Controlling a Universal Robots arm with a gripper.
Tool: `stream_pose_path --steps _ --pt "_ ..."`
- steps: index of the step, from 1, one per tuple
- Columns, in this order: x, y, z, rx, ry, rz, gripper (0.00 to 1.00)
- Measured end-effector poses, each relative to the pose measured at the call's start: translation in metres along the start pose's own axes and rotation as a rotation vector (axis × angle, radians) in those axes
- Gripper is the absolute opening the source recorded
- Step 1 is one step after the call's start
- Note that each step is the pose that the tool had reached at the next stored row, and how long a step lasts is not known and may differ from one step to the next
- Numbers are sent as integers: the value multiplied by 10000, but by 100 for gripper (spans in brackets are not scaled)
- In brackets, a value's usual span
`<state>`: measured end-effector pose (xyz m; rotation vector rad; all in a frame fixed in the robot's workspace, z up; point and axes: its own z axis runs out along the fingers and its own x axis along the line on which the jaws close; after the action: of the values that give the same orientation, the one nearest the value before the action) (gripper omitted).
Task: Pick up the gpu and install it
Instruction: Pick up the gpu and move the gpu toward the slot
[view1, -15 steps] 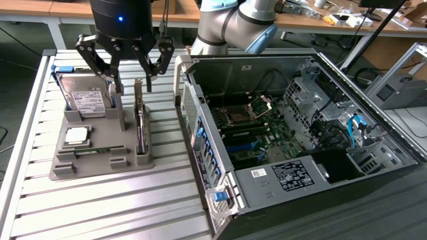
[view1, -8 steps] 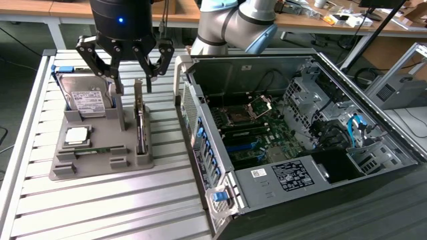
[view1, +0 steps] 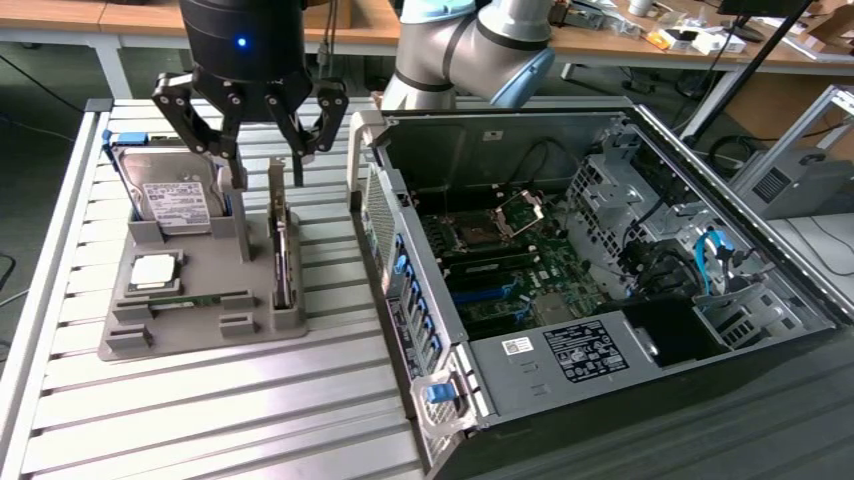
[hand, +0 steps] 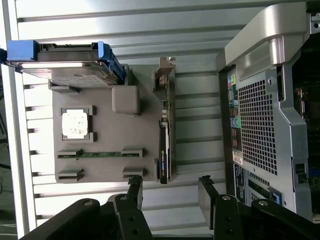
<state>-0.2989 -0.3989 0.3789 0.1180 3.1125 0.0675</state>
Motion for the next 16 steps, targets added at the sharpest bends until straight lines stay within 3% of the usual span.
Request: stream_pose_path --steps 16 --pt "1 -2 35 0 0 0 57"
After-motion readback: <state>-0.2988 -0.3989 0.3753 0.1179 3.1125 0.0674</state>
